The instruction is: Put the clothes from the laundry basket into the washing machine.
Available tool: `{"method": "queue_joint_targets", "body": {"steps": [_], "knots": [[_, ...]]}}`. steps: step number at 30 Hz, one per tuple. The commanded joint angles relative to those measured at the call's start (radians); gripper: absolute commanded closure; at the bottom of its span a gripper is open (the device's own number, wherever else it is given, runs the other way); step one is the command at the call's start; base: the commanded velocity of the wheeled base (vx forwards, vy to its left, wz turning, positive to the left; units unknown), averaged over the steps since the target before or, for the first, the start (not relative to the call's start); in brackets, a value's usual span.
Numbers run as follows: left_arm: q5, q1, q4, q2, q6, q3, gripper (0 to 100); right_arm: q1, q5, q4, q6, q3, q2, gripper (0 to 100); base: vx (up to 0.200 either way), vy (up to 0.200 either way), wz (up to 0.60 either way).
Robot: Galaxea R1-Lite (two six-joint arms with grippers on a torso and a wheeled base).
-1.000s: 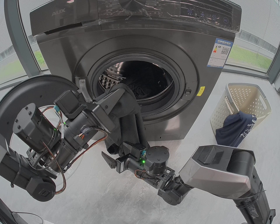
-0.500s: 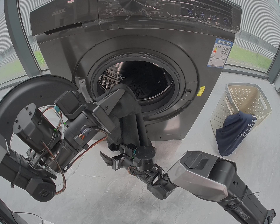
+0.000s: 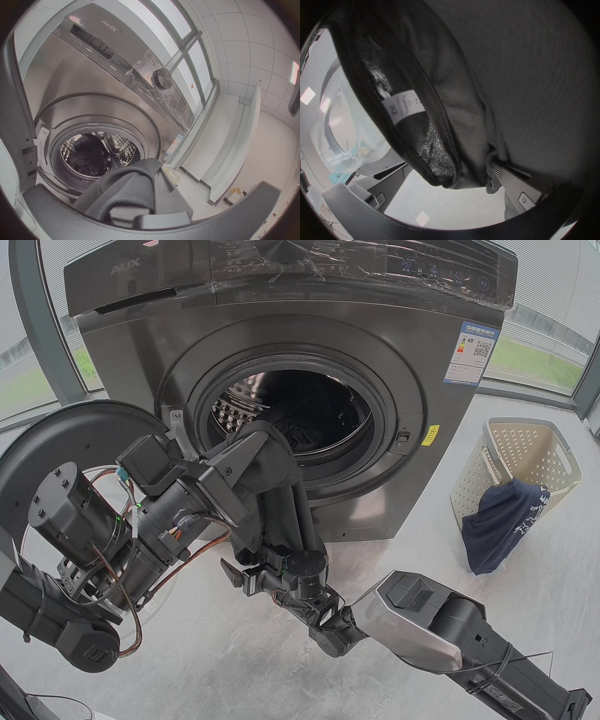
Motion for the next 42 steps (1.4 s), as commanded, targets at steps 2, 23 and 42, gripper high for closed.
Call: {"method": "queue_joint_targets", "body": {"steps": [2,23,42], "knots": [[0.000,0.001,-0.002,0.005,-0.001,0.001,100,-0.009,-0.028,0.020,-0.003,-0.075,0.054,100,0.000,0.000,0.00],[0.002,0.085,-0.001,0.028,-0.027,-0.016,100,-0.005,-0.028,-0.242,-0.026,0.585,-0.350,100,0.000,0.000,0.00],[0.002,0.184,-0.001,0.008,-0.028,0.042,100,-0.106,-0.019,-0.426,-0.045,1.438,-1.158,100,0.000,0.000,0.00]]}}
